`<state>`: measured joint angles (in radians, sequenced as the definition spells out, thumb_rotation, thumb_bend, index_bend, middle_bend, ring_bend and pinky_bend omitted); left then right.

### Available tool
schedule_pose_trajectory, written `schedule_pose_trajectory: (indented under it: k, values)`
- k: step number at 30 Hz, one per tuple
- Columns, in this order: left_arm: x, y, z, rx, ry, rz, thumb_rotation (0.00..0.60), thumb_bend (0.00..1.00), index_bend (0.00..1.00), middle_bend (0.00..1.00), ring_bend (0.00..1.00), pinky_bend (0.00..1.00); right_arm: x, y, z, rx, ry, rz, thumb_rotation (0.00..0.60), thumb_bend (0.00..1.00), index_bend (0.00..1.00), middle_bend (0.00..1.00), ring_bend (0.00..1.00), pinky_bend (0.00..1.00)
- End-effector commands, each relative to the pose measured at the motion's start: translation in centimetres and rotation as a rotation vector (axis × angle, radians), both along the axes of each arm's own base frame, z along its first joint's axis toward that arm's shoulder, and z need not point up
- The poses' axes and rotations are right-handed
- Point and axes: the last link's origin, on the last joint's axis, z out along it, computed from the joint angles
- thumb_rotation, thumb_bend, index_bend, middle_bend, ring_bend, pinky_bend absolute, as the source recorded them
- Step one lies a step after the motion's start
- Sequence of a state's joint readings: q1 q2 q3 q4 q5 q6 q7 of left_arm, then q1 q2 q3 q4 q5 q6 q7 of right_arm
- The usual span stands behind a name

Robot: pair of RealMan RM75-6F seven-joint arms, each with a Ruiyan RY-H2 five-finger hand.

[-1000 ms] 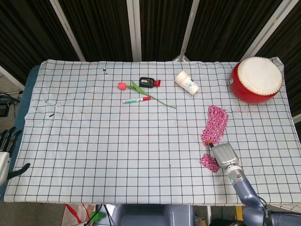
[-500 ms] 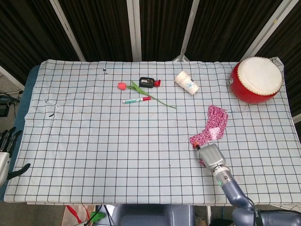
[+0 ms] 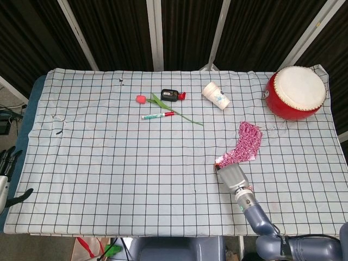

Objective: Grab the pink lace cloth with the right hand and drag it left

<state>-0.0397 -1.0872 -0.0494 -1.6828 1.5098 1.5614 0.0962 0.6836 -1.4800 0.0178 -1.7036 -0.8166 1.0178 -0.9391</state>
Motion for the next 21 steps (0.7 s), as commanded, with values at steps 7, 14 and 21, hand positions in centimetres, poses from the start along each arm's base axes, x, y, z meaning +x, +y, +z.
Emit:
schedule_pose_trajectory:
  k: [7, 14, 21]
  values:
    - [0.0, 0.0, 0.0, 0.0, -0.002, -0.001, 0.6, 0.25, 0.1, 0.0, 0.0, 0.01, 1.2, -1.0, 2.3, -0.062, -0.039, 0.005, 0.6, 0.86, 0.16, 0.81, 0.8, 0.62]
    - [0.0, 0.0, -0.2, -0.004, 0.004, -0.002, 0.6, 0.25, 0.1, 0.0, 0.0, 0.01, 1.0, -1.7, 4.7, -0.116, -0.039, -0.015, 0.6, 0.86, 0.15, 0.81, 0.8, 0.62]
    - [0.0, 0.0, 0.0, 0.003, 0.005, 0.004, 0.6, 0.25, 0.1, 0.0, 0.0, 0.01, -0.2, 0.2, 6.8, -0.14, -0.078, -0.048, 0.6, 0.85, 0.1, 0.67, 0.68, 0.58]
